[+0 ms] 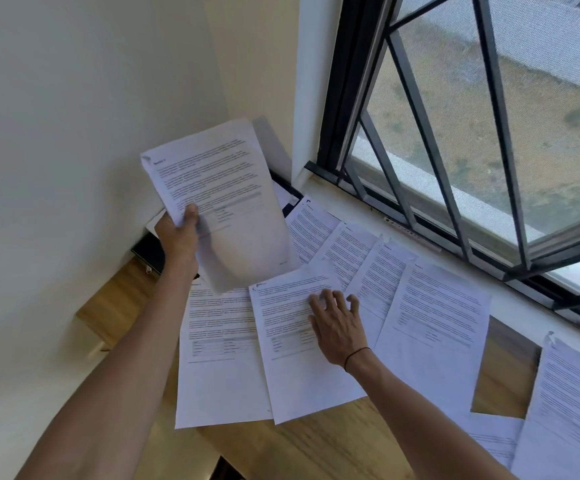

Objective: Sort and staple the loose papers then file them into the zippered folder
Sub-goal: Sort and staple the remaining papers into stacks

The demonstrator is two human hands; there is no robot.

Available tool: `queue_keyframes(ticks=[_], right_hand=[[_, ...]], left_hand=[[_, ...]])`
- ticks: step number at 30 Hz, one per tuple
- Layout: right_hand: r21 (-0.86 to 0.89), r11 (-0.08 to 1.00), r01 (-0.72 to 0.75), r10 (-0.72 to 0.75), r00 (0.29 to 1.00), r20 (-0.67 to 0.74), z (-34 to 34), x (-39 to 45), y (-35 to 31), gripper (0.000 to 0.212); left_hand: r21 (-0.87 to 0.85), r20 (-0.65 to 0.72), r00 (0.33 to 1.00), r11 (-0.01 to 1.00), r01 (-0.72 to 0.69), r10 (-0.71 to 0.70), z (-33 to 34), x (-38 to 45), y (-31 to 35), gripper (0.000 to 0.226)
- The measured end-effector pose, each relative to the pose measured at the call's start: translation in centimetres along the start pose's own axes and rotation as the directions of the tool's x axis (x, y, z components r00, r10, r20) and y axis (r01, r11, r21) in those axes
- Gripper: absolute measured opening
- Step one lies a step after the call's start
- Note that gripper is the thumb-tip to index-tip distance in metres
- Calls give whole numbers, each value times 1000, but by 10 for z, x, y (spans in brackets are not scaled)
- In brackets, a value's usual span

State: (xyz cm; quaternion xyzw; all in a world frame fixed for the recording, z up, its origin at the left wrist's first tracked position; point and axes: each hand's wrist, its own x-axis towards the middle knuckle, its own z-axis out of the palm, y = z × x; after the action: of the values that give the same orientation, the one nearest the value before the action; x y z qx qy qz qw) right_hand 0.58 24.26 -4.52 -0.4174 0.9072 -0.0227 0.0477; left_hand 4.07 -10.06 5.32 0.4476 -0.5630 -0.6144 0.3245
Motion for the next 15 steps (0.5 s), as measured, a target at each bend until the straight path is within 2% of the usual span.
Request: queue_keyframes(ticks=[4,8,15], right_hand=[[17,1000,-14,14,1000,-18,-1,6,2,27],[115,988,-100,107,993,-57,-6,16,4,22],[248,951,-187,208,976,-63,-14,35,22,26]], left_hand=[[-3,17,1000,1000,-14,14,6,0,0,25],[61,41,999,998,9,-12,15,-7,-9,18],[192,184,983,981,-12,-24,27,-35,-41,24]])
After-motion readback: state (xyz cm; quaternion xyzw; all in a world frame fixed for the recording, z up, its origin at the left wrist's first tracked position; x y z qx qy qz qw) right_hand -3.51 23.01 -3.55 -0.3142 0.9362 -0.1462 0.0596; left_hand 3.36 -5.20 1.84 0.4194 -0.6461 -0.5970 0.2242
